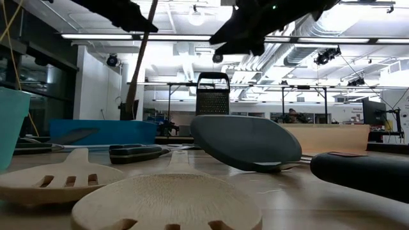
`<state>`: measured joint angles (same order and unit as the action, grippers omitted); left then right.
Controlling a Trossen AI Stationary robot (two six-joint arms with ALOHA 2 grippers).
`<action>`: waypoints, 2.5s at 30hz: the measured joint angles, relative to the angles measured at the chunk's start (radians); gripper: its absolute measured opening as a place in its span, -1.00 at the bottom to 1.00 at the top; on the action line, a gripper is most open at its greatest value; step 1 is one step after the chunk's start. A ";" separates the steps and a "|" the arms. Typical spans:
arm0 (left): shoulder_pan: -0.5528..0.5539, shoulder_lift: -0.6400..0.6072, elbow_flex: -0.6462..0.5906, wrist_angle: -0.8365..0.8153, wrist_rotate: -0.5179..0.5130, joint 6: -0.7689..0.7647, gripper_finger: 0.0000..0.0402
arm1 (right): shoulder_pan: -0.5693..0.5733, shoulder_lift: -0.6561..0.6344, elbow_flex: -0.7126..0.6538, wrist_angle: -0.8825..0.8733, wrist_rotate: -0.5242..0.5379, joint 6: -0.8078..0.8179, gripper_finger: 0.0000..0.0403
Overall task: Pick & Place Kitchen Items
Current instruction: Put the wooden spoon into the blue bin, then put the grey spatula into the green bin
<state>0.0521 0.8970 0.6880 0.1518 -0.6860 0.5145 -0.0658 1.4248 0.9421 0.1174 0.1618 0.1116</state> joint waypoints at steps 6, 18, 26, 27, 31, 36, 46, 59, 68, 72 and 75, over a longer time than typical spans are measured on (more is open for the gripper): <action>0.001 0.025 0.000 -0.094 -0.189 0.061 -0.52 | 0.000 -0.046 0.000 -0.067 0.056 -0.003 0.26; 0.232 0.175 0.000 -0.216 -0.146 0.023 -0.52 | 0.000 -0.046 0.000 -0.085 0.075 0.019 0.26; 0.412 0.239 0.000 -0.201 0.049 0.040 -0.52 | 0.000 -0.046 0.000 -0.085 0.075 0.019 0.26; 0.431 0.243 0.000 -0.204 0.082 0.050 -0.52 | 0.000 -0.046 0.000 -0.085 0.075 0.019 0.26; 0.493 0.247 -0.006 -0.209 0.237 0.114 -0.52 | 0.000 -0.046 0.000 -0.093 0.075 0.018 0.26; 0.550 0.247 -0.006 -0.217 0.372 0.194 -0.52 | 0.000 -0.046 0.000 -0.108 0.075 0.016 0.26; 0.635 0.246 -0.007 -0.302 0.493 0.290 -0.52 | 0.000 -0.046 0.000 -0.109 0.075 0.016 0.26; 0.649 0.246 -0.007 -0.322 0.498 0.458 -0.52 | 0.000 -0.045 0.000 -0.106 0.075 0.016 0.26; 0.648 0.246 -0.007 -0.378 0.498 0.458 -0.32 | 0.000 -0.045 0.000 -0.107 0.075 0.016 0.26; 0.648 0.246 -0.007 -0.401 0.498 0.455 -0.29 | 0.000 -0.045 0.000 -0.107 0.075 0.016 0.26; 0.648 0.246 -0.007 -0.403 0.498 0.451 -0.28 | 0.000 -0.045 0.000 -0.107 0.075 0.016 0.26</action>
<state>0.7002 1.1435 0.6807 -0.2508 -0.1879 0.9652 -0.0658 1.3796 0.9424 0.0109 0.2367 0.1276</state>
